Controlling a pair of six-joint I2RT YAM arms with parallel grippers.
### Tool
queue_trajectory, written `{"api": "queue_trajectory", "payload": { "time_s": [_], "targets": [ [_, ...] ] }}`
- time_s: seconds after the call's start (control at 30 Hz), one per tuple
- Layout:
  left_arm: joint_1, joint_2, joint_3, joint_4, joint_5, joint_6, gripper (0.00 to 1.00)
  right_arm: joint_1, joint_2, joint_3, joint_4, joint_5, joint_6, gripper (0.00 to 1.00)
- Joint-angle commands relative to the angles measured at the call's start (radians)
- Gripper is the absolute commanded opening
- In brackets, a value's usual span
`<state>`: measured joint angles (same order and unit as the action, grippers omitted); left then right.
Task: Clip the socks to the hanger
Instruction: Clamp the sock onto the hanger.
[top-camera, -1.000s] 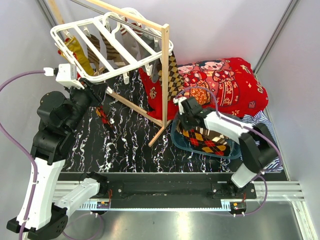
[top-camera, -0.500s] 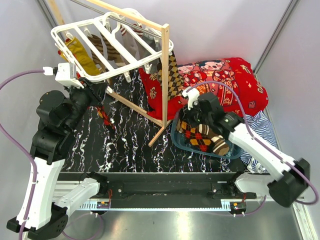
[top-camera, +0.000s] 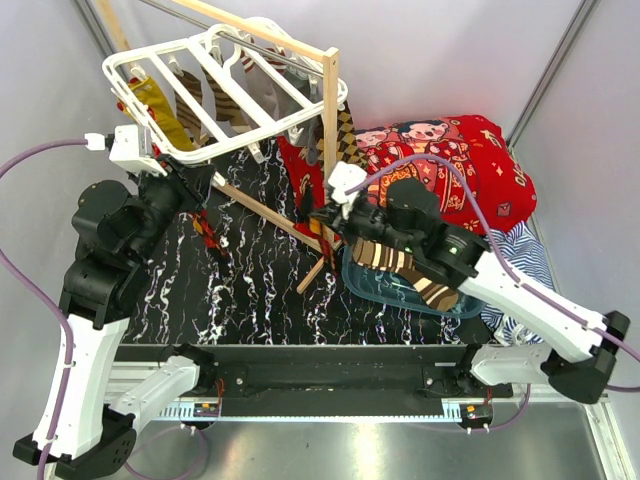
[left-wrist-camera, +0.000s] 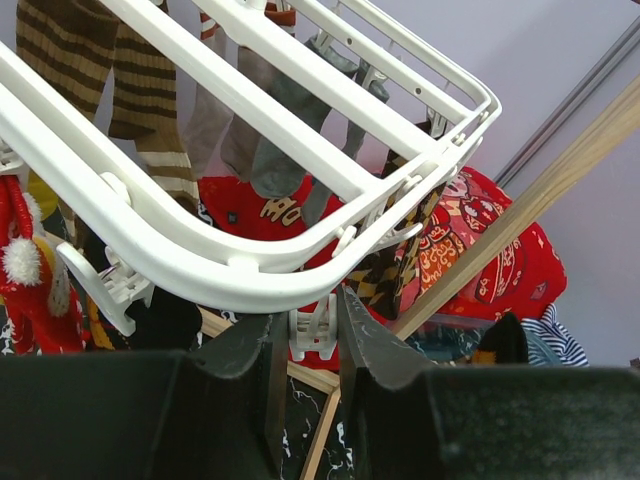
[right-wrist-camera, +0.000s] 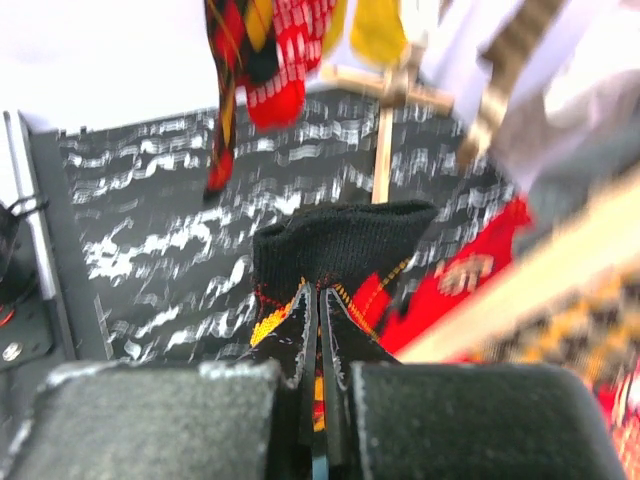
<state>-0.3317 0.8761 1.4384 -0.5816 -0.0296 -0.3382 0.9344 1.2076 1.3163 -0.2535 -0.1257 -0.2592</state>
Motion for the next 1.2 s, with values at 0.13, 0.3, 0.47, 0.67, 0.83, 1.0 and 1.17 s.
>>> {"api": "queue_trajectory", "payload": {
  "time_s": [0.13,0.3,0.47,0.67,0.83,1.0,1.17],
  "targets": [
    [0.005,0.009,0.036,-0.004,0.046,-0.002,0.18,0.064,0.173,0.135,0.236,-0.028,-0.137,0.00],
    [0.005,0.006,0.036,-0.004,0.063,-0.018,0.18,0.078,0.245,0.188,0.298,-0.051,-0.150,0.00],
    [0.005,0.009,0.034,-0.004,0.080,-0.030,0.18,0.083,0.306,0.233,0.326,-0.071,-0.153,0.00],
    [0.005,0.009,0.034,-0.004,0.088,-0.035,0.18,0.086,0.359,0.282,0.344,-0.071,-0.164,0.00],
    [0.005,0.009,0.036,-0.004,0.091,-0.038,0.18,0.090,0.398,0.319,0.349,-0.074,-0.172,0.00],
    [0.005,0.011,0.034,-0.001,0.094,-0.041,0.18,0.098,0.418,0.336,0.347,-0.074,-0.175,0.00],
    [0.005,0.011,0.036,0.002,0.094,-0.047,0.18,0.103,0.428,0.345,0.346,-0.068,-0.180,0.00]
  ]
}}
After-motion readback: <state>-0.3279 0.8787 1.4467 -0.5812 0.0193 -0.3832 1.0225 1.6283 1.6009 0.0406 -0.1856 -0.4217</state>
